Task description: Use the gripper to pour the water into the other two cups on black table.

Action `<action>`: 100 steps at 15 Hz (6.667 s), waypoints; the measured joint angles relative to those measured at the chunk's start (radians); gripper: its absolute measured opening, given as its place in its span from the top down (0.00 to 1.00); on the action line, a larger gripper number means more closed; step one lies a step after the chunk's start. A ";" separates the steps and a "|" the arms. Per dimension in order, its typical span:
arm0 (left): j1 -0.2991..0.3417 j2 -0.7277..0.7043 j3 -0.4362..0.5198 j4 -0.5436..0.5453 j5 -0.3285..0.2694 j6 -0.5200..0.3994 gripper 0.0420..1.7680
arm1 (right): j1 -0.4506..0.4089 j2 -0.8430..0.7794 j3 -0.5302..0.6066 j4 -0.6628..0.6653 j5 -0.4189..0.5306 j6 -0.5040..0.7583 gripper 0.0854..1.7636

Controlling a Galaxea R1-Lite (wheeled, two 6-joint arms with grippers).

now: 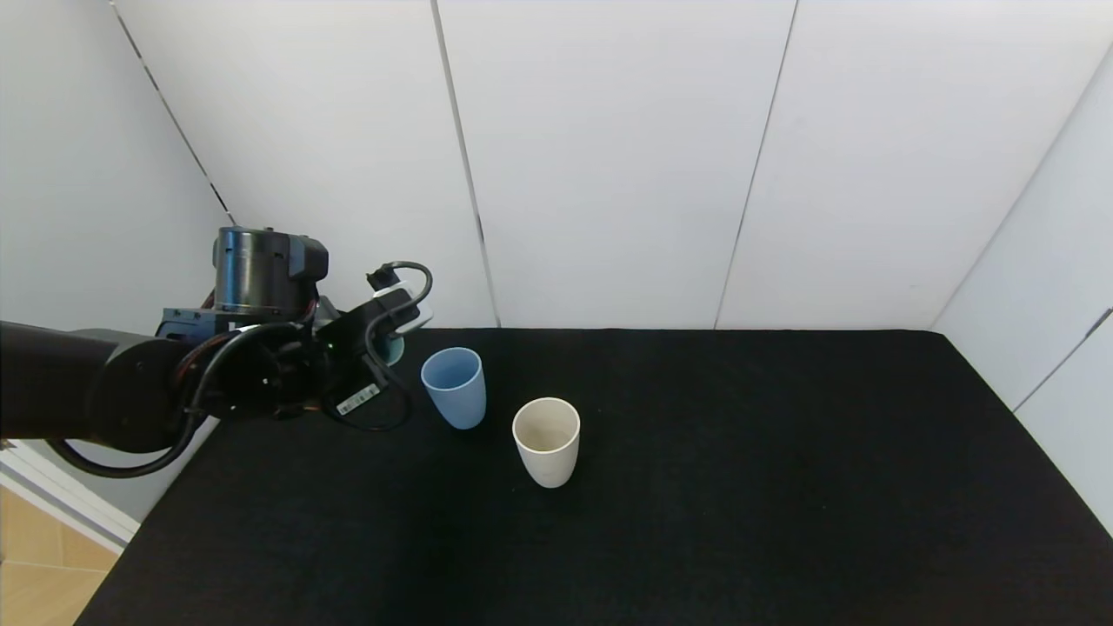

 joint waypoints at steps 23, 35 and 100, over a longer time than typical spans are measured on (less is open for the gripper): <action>-0.111 0.183 -0.108 -0.019 0.324 0.198 0.33 | 0.000 0.000 0.000 0.000 0.000 0.000 0.03; -0.143 0.213 -0.177 -0.013 0.465 0.308 0.33 | 0.000 0.000 0.000 0.000 0.000 0.000 0.03; -0.496 0.111 -0.021 0.154 0.530 -0.016 0.33 | 0.000 0.000 0.000 0.000 0.000 0.000 0.03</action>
